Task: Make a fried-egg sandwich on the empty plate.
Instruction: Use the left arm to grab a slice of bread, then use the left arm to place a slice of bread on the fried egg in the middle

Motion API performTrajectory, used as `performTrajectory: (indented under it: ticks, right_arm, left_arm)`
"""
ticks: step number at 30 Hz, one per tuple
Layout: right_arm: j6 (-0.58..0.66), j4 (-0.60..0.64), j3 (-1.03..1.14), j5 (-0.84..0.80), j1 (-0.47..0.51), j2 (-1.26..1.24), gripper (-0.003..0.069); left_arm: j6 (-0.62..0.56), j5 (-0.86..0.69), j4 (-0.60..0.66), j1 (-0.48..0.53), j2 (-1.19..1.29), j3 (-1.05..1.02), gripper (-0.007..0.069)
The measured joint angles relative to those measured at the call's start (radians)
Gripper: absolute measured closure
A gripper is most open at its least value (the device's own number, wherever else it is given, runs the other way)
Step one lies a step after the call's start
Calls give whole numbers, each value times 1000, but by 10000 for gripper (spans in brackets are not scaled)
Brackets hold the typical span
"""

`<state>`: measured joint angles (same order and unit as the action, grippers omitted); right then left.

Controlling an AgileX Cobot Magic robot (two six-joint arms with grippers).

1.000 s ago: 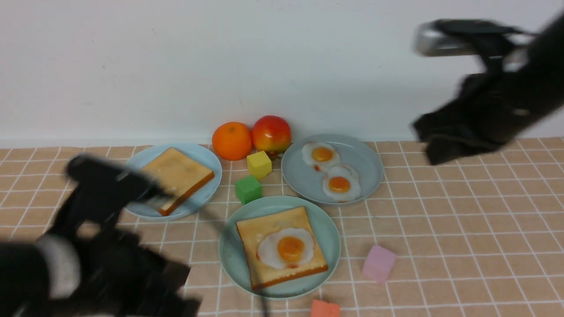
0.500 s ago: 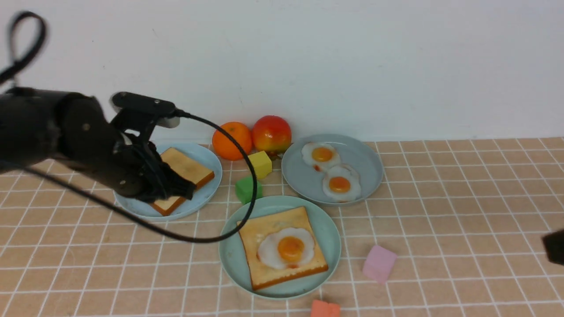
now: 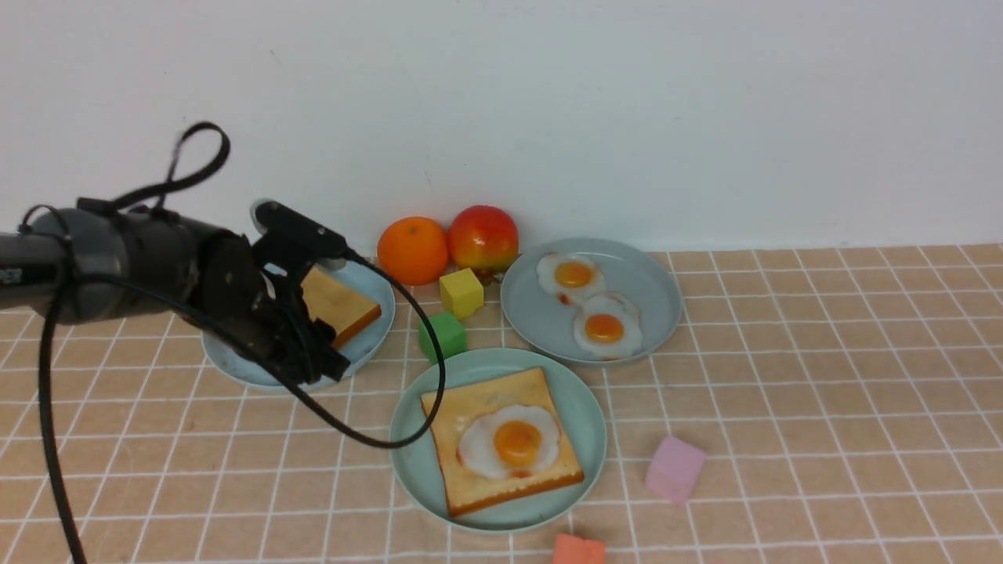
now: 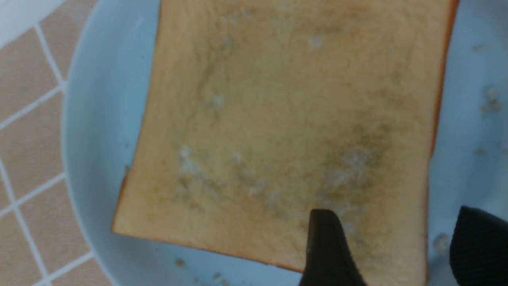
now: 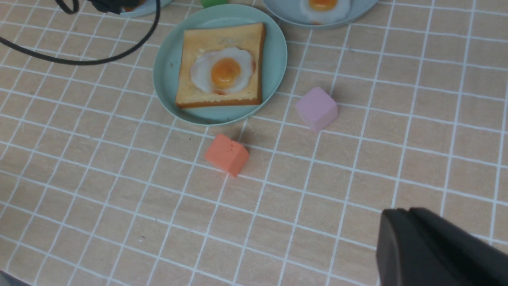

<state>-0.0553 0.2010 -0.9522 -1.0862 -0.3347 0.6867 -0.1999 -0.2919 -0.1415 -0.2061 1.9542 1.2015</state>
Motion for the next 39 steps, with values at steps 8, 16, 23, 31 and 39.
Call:
performTrajectory:
  ticks: [8,16,23,31,39]
  right_arm:
    - [0,16,0,-1,0,0,624]
    - [0,29,0,-2,0,0,616]
    - [0,45,0,-10,0,0,616]
    - [7,46,0,-48,0,0,606]
    - [55,47,0,-98,0,0,596]
  left_arm:
    - [0,-1,-14,0,13,5,325]
    - [-4,-35,-28,-6,1,10,622]
    - [-20,-136,51,-24,-220,-10,622]
    - [-229,-99,131,-305,-477,-246,628]
    - [-246,-42,129,-462,-454,-317,628]
